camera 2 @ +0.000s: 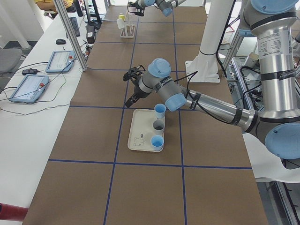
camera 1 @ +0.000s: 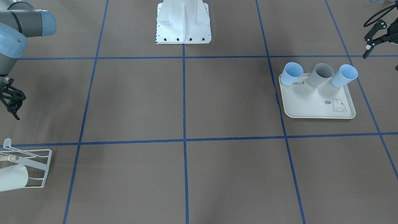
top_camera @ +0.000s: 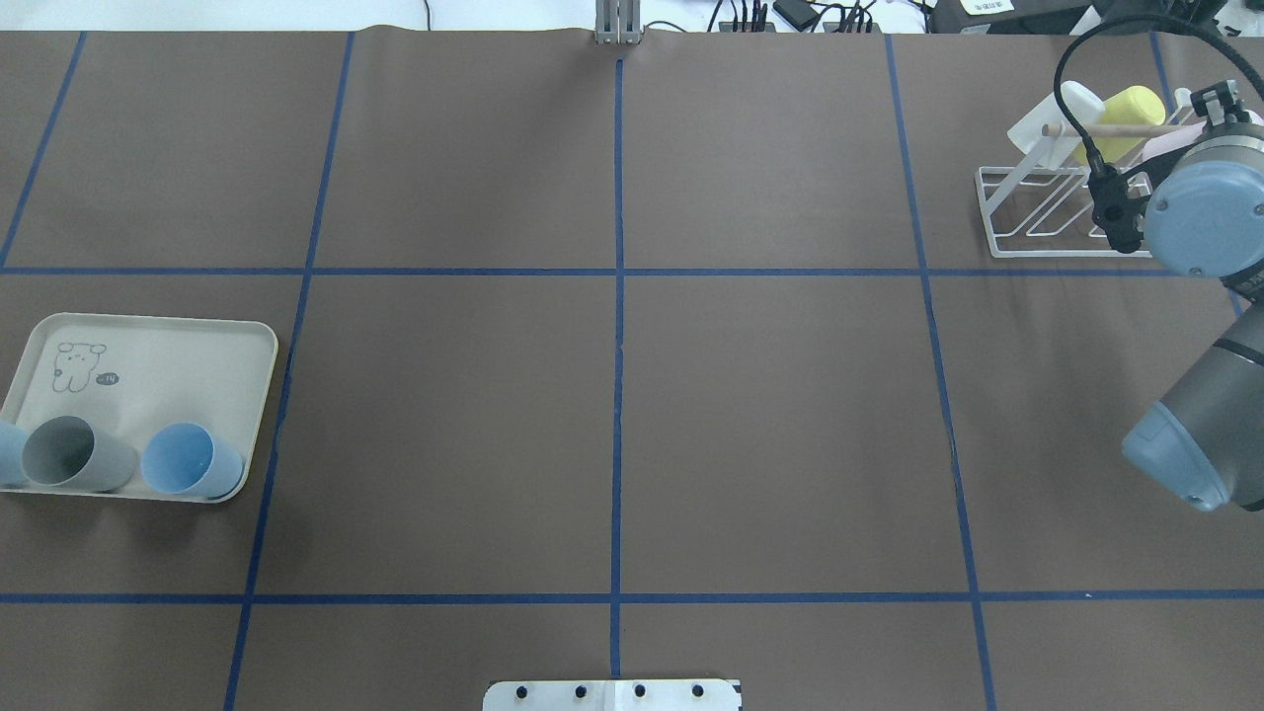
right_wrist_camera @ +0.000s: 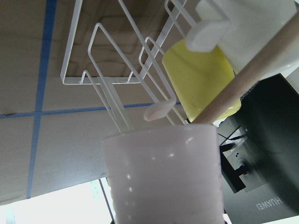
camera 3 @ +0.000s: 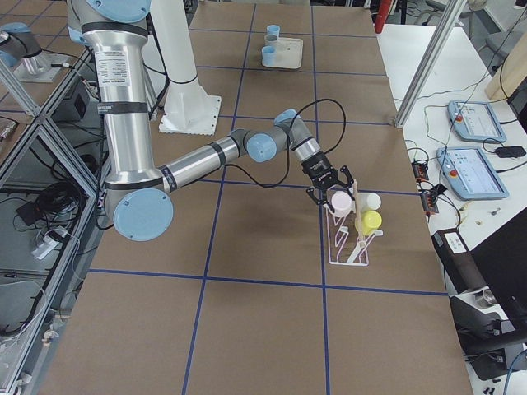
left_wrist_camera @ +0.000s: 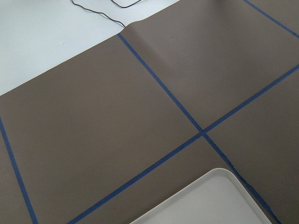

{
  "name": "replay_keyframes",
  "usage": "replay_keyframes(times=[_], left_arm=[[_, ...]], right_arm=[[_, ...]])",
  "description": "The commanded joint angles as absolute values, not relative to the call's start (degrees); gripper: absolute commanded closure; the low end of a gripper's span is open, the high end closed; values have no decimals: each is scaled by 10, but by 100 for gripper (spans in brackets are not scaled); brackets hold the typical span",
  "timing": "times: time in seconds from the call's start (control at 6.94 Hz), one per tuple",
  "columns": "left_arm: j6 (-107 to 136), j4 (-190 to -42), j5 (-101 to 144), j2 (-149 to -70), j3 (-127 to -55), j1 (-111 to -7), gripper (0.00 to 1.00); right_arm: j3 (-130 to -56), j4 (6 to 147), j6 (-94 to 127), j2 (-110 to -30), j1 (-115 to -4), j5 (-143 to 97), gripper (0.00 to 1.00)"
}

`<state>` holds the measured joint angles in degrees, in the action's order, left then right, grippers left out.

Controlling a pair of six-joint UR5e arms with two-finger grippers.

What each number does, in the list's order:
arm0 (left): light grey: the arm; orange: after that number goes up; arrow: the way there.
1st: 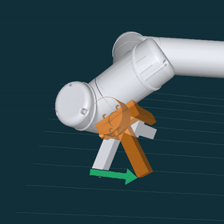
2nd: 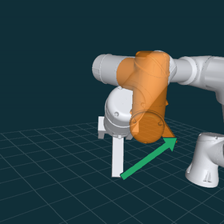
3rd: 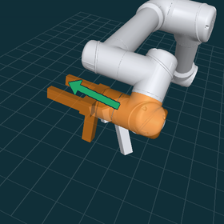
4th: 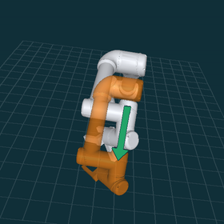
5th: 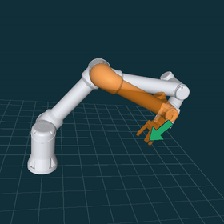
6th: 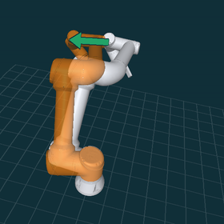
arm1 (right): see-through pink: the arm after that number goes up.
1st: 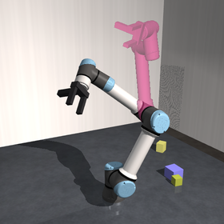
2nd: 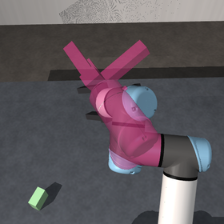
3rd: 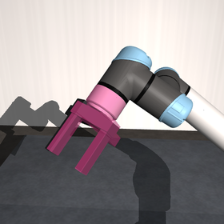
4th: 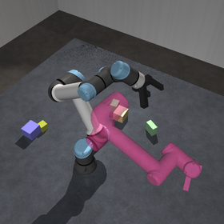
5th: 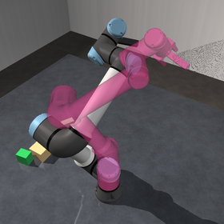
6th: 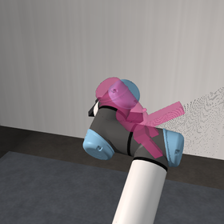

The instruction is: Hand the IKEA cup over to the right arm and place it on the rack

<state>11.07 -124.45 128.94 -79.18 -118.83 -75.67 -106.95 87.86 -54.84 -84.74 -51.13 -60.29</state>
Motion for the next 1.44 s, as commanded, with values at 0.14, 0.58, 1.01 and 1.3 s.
replay_keyframes(times=[0.14,0.58,1.01,1.3], left_arm=[[110,-1245,1290,-791,-1188,-757,0],[111,-1245,1290,-791,-1190,-757,0],[112,-1245,1290,-791,-1191,-758,0],[116,-1245,1290,-792,-1192,-757,0]], right_arm=[[-1052,874,-544,-839,-500,-598,100],[-1049,874,-548,-838,-490,-592,100],[-1029,870,-562,-834,-482,-591,68],[-1027,870,-582,-835,-482,-576,58]])
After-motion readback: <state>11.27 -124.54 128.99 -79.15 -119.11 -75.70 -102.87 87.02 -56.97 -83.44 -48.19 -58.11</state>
